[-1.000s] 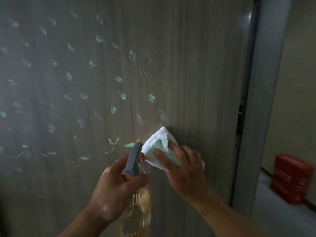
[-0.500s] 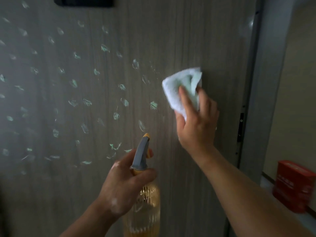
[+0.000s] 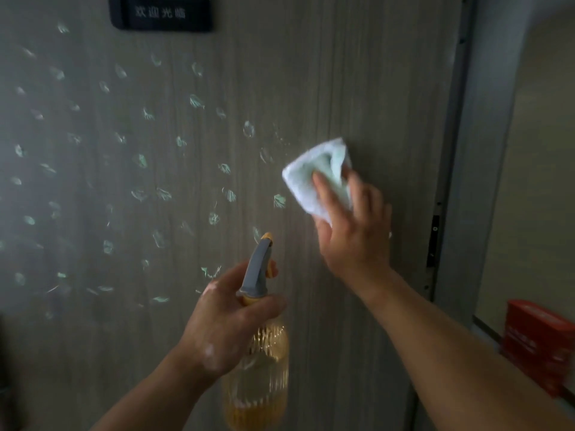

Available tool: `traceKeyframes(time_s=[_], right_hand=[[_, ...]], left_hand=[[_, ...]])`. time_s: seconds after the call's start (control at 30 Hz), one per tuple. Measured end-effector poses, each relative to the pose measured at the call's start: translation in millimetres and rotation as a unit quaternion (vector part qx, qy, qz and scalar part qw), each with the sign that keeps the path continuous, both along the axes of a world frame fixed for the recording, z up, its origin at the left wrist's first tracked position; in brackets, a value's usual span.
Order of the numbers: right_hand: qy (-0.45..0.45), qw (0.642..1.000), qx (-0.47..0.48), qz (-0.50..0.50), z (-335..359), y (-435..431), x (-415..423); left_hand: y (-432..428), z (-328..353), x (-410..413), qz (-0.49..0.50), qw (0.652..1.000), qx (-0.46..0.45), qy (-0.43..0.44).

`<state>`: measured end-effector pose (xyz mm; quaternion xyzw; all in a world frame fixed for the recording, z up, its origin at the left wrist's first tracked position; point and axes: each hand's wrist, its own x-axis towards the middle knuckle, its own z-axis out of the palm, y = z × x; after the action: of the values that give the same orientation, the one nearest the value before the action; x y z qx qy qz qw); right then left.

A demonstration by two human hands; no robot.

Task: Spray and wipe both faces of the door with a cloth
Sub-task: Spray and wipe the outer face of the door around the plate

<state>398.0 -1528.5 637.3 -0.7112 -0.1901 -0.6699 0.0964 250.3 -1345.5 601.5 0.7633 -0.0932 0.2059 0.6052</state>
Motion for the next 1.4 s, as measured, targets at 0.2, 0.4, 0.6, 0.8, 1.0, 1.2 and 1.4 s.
traceKeyframes(time_s=[0.2, 0.4, 0.6, 0.8, 1.0, 1.2, 1.4], right_hand=[[-0.009, 0.999, 0.046, -0.012, 84.5, 1.2, 0.0], [-0.002, 0.999, 0.033, -0.008, 122.1, 0.0, -1.7], [0.007, 1.000, 0.021, 0.007, 161.5, 5.4, -2.7], [0.006, 1.000, 0.023, 0.010, 168.0, 8.3, -4.5], [0.001, 0.999, 0.043, 0.015, 164.5, 13.6, -6.0], [0.003, 0.997, -0.065, 0.047, 86.4, 42.8, -11.4], [0.025, 0.968, -0.248, 0.040, -2.3, 28.1, -8.3]], left_hand=[[3.1, 33.7, 3.1, 0.006, 1.000, 0.018, 0.001], [2.4, 84.3, 6.8, 0.010, 1.000, 0.014, -0.003], [3.9, 117.4, 11.6, 0.013, 1.000, -0.007, 0.005], [10.1, 114.1, 13.9, 0.018, 0.999, 0.023, 0.016], [13.8, 112.5, 5.6, 0.009, 0.999, 0.025, 0.022], [28.5, 106.1, -0.4, 0.034, 0.999, 0.012, 0.029], [48.2, 94.6, -10.1, 0.050, 0.996, 0.052, 0.044]])
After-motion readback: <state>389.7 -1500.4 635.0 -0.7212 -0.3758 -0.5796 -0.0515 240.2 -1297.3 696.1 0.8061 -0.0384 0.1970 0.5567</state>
